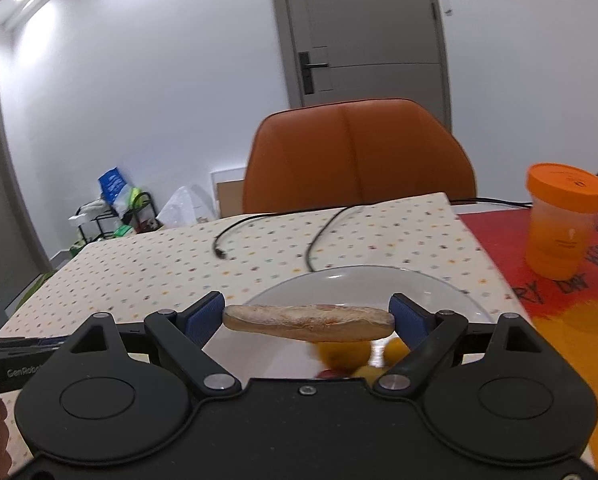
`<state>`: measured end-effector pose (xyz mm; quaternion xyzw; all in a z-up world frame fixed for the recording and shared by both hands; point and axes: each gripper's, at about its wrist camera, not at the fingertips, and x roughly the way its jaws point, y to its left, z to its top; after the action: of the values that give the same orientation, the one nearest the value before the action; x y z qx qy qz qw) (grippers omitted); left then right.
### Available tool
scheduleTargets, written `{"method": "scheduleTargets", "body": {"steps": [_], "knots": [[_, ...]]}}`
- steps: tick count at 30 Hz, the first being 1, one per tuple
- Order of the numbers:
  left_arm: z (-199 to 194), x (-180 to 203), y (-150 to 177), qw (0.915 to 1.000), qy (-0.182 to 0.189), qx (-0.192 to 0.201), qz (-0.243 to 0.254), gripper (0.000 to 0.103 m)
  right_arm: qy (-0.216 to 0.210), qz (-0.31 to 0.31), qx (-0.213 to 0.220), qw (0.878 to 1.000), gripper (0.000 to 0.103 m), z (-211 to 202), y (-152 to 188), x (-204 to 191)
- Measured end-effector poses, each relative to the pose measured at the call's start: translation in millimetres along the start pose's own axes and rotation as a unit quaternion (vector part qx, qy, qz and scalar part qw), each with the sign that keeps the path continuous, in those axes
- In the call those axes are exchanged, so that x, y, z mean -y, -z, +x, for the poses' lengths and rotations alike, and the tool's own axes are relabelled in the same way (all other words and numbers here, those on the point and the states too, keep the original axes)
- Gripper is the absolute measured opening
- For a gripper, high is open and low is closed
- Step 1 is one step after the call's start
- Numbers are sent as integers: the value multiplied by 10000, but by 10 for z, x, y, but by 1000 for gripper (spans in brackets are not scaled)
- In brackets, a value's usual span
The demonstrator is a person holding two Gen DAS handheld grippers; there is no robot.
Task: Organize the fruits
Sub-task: 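Carry the pomelo piece and brown fruit over the white plate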
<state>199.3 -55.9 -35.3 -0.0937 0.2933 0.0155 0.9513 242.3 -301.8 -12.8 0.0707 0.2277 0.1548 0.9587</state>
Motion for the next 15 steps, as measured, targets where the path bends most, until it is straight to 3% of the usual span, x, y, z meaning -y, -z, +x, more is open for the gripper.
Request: {"method": "scheduleTargets", "body": {"steps": [15], "knots": [[208, 373, -75, 9994, 212, -89, 254, 24, 146, 109, -34, 9998, 86, 144, -52, 293]]}}
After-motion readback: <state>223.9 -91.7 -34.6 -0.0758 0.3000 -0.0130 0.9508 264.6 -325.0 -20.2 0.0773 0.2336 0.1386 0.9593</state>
